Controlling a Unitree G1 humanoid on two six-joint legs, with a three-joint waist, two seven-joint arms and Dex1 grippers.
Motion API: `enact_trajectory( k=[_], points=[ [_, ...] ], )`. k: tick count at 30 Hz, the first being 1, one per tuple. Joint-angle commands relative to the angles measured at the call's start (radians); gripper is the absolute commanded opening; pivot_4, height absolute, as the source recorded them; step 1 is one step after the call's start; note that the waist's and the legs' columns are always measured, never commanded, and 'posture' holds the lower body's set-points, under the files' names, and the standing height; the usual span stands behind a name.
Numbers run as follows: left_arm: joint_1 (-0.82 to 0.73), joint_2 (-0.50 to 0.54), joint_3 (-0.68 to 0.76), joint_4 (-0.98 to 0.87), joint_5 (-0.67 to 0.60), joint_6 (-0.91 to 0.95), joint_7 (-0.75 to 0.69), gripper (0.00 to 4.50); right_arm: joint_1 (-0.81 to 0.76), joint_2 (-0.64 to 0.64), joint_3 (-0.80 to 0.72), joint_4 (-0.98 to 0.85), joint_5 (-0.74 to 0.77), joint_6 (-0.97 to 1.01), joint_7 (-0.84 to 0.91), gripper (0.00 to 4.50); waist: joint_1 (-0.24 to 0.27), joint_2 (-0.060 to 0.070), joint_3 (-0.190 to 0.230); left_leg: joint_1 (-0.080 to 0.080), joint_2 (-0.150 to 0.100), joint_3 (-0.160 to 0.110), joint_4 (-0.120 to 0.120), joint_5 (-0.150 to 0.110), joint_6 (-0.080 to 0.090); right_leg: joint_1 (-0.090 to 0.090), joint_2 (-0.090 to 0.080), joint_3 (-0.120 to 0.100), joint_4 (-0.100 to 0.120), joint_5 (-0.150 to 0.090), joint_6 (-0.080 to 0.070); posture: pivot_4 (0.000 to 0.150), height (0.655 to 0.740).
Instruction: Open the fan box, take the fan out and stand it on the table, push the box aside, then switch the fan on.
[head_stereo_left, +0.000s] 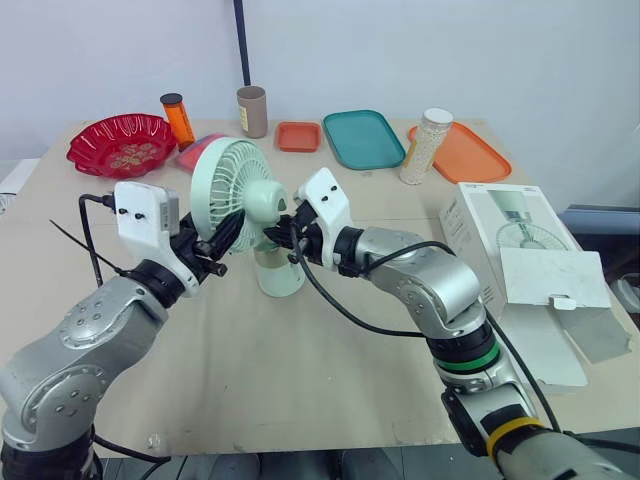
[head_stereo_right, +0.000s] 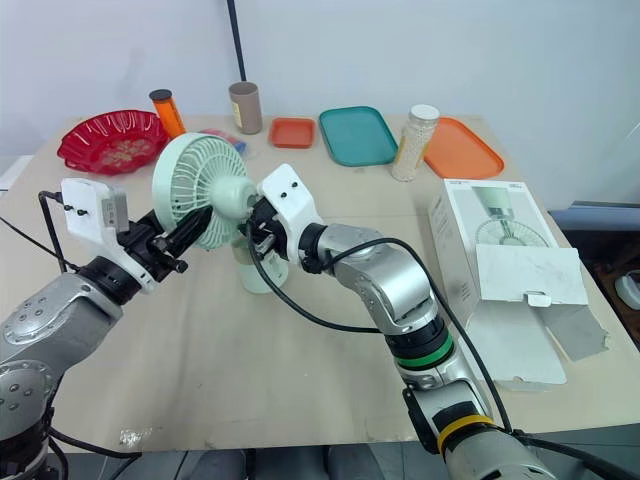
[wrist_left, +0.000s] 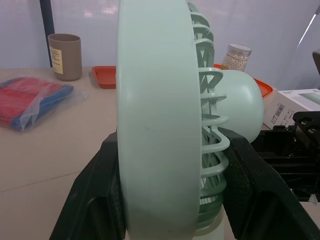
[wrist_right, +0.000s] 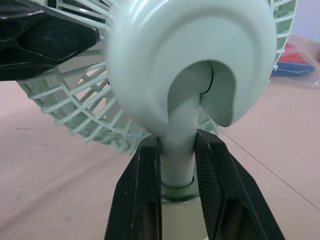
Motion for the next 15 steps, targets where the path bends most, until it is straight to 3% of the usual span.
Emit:
enact_trajectory(
  k=[1, 15],
  points=[
    [-0.035, -0.003, 0.033, -0.043, -0.008, -0.067, -0.039, 2.40, -0.005, 0.006, -0.005, -0.033, -0.005, -0.017, 0.013, 0.39, 0.000, 0.000, 0.000, 0.000, 0.000, 0.000, 0.000, 0.000, 0.000, 0.000, 0.000, 0.000, 0.000, 0.000, 0.000, 0.150, 0.7400],
    [-0.041, -0.006, 0.034, -0.040, -0.014, -0.054, -0.025, 2.40, -0.004, 0.015, -0.005, -0.034, -0.011, -0.016, 0.016, 0.39, 0.000, 0.000, 0.000, 0.000, 0.000, 0.000, 0.000, 0.000, 0.000, 0.000, 0.000, 0.000, 0.000, 0.000, 0.000, 0.150, 0.7400]
  ],
)
